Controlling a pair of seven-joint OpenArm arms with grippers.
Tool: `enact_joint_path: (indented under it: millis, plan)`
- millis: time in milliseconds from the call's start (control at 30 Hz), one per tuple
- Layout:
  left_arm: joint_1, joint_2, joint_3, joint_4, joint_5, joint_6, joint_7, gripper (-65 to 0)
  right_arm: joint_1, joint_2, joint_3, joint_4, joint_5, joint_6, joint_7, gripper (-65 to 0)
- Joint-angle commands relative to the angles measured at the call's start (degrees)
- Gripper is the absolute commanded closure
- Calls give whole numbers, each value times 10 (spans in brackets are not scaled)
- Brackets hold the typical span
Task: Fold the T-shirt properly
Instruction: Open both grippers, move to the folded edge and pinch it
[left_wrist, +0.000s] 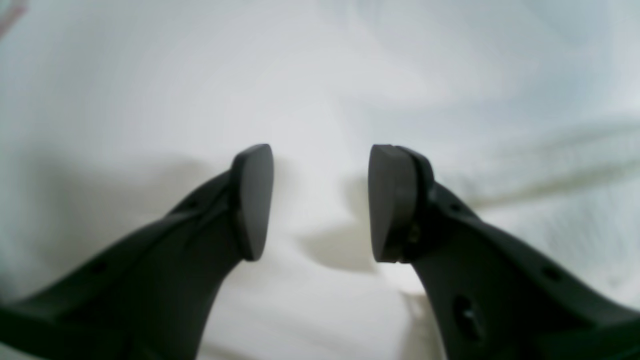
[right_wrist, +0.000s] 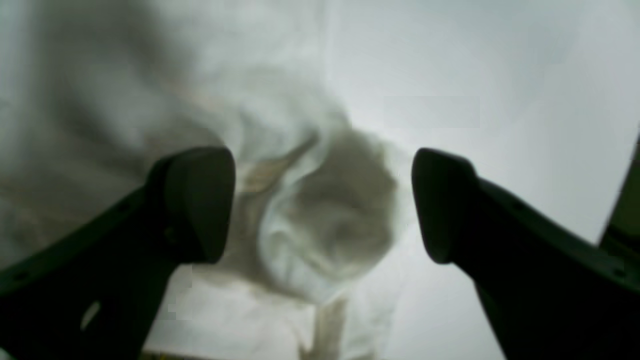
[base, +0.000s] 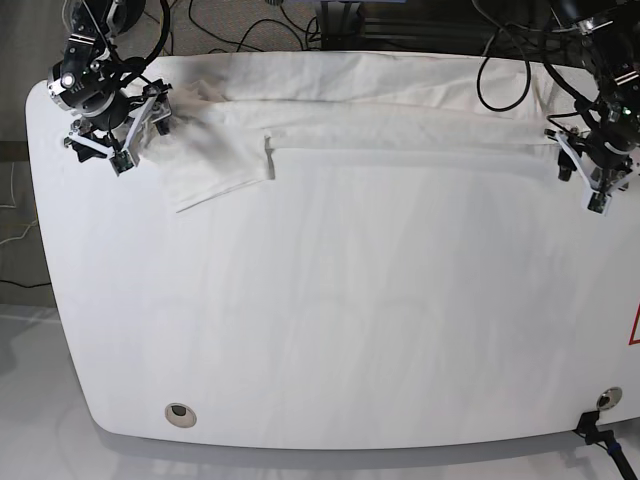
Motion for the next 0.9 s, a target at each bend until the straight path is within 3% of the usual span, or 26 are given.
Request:
enact_joint_path:
  millis: [0, 200, 267, 333, 467, 500, 533, 667, 867]
  plan:
    - [-6, -6, -2, 25, -5, 0, -6, -290, 8, 7, 3, 22, 6, -1, 8, -536]
    - [28, 26, 33, 81, -5, 0, -5, -283, 12, 10, 4, 27, 121, -1, 8, -532]
    - [34, 42, 45, 93, -5, 0, -7, -283, 5, 10, 4, 26, 155, -1, 8, -484]
    - [48, 59, 41, 97, -5, 0, -8, -250, -2, 7, 1, 25, 180, -1, 8, -353]
    - [63, 67, 45, 104, -5, 0, -8, -88, -8, 1, 0, 24, 188, -1, 8, -25]
    - [67, 68, 52, 104, -5, 0, -8, -42, -13, -7, 0, 24, 187, -1, 8, 0]
    - [71, 68, 58, 104, -5, 0, -9, 0, -16, -9, 0, 24, 186, -1, 8, 0]
    - [87, 70, 76, 103, -4, 0, -9, 0, -34, -10, 0, 24, 186, -1, 8, 0]
    - [100, 100, 81, 92, -2, 0, -9, 0, -51, -13, 0, -3, 186, -1, 8, 0]
